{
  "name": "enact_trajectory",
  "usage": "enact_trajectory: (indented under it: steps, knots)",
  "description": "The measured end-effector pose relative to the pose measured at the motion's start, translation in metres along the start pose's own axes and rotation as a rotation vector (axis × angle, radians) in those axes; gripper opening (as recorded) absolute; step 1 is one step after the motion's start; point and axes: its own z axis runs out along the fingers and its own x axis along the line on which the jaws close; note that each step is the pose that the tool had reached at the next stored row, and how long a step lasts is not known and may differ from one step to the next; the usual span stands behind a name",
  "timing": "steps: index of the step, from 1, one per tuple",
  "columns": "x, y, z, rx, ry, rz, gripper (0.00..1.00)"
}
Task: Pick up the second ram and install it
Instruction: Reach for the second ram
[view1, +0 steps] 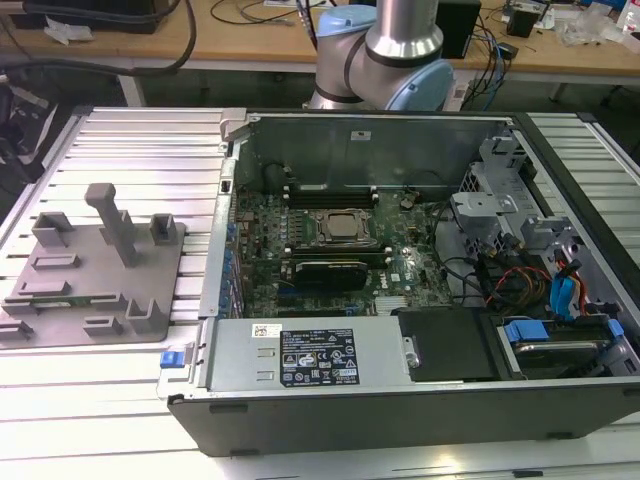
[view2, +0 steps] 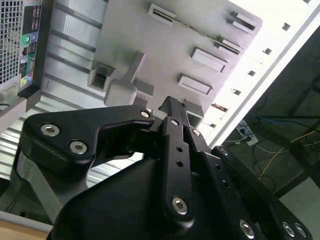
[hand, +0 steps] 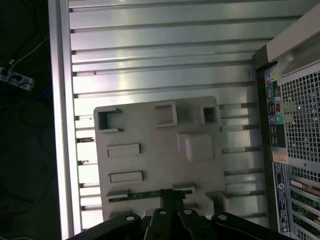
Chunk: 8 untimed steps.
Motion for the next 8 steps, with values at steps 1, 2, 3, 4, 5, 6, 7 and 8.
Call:
enact_trajectory:
  steps: [1, 2, 3, 4, 5, 6, 7, 8]
  knots:
    - [0.0025, -0.0005, 0.0015, 0.0000, 0.0001, 0.000, 0.08]
    - [0.0046, -0.0010, 0.0026, 0.0001, 0.0001, 0.000, 0.08]
    - [0.0062, -0.0014, 0.0034, 0.0000, 0.0001, 0.000, 0.08]
    - [0.0079, -0.0017, 0.0044, 0.0000, 0.0001, 0.000, 0.08]
    - [0.0088, -0.0019, 0.0049, 0.0001, 0.0001, 0.000, 0.08]
    - [0.0095, -0.0020, 0.0053, 0.0000, 0.0001, 0.000, 0.08]
    - [0.0108, -0.0023, 0.0062, 0.0000, 0.0000, 0.000, 0.08]
    - [0.0126, -0.0027, 0.0071, 0.0001, 0.0001, 0.000, 0.08]
